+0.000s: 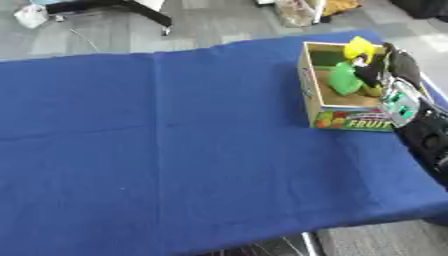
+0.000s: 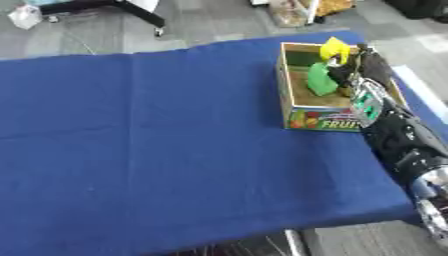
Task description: Pick up the objects with one hand, pass them to the other hand, and then place them into the box on the other side of the table.
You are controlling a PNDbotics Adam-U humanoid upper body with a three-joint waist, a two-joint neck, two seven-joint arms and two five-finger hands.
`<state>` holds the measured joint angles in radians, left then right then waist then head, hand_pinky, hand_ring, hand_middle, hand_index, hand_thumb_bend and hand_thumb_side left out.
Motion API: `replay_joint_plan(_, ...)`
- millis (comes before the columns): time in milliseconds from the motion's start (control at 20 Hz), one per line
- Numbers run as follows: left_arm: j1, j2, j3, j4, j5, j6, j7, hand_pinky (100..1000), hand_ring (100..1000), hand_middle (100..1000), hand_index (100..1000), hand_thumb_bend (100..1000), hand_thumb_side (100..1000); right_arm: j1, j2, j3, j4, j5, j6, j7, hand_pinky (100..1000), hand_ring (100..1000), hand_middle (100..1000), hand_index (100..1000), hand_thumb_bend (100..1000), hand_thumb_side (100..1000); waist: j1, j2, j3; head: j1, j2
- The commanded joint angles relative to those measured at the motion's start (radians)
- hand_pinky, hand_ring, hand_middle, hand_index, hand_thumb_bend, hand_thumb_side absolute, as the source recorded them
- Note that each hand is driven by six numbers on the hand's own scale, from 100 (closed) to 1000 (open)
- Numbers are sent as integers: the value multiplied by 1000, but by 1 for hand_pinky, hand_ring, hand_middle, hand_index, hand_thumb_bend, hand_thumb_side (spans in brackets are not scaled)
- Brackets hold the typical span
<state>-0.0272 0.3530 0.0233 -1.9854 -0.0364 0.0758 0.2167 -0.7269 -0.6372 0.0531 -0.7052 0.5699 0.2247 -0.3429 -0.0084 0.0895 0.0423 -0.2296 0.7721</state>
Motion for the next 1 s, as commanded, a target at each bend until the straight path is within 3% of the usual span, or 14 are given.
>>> replay_joint_plan(50, -3, 8, 14, -15, -3, 2, 5, 800, 712, 675, 801, 303, 877, 17, -91, -13, -126, -47, -22, 49, 259, 266, 297, 995, 100, 801, -11, -20, -3, 8, -2)
replay_joint_plan(200, -1, 8, 15, -15, -3, 4, 6, 800, 712, 675, 801, 302, 879, 61, -137, -9, -250, -78, -33, 131, 281, 286, 332, 1000, 104, 773, -15, -21, -5, 14, -2)
replay_joint_plan(300, -2, 8, 16, -15, -3, 4, 6, 800, 712, 674, 802, 303, 879, 93, -162, -15, -341, -85, -42, 187, 305, 302, 357, 1000, 130, 705, -17, -21, -5, 20, -2)
replay_joint_plan(400, -1, 5, 19, -15, -4, 4, 8, 800, 711, 674, 802, 303, 879, 133, -178, -40, -456, -99, -51, 207, 309, 304, 353, 1000, 132, 628, -17, -20, -5, 37, -2)
replay_joint_plan(450, -1, 4, 21, -15, -5, 4, 10, 800, 711, 674, 802, 303, 876, 155, -181, -56, -520, -110, -55, 201, 316, 314, 350, 1000, 133, 520, -17, -19, -4, 47, -2)
replay_joint_plan(650, -6, -2, 31, -15, -10, 1, 20, 800, 710, 672, 801, 304, 869, 270, -165, -115, -810, -200, -63, 97, 329, 334, 365, 995, 100, 325, -18, -16, -4, 86, -2)
replay_joint_plan(850, -15, -13, 35, -15, -14, -4, 29, 798, 708, 673, 814, 301, 862, 398, -95, -144, -1055, -326, -85, -79, 338, 345, 378, 972, 100, 321, -21, -15, -7, 121, -2)
replay_joint_plan(1000, -23, -23, 36, -15, -18, -7, 46, 796, 706, 675, 824, 300, 852, 494, -9, -133, -1182, -369, -118, -165, 337, 343, 372, 948, 100, 396, -21, -13, -14, 162, -2)
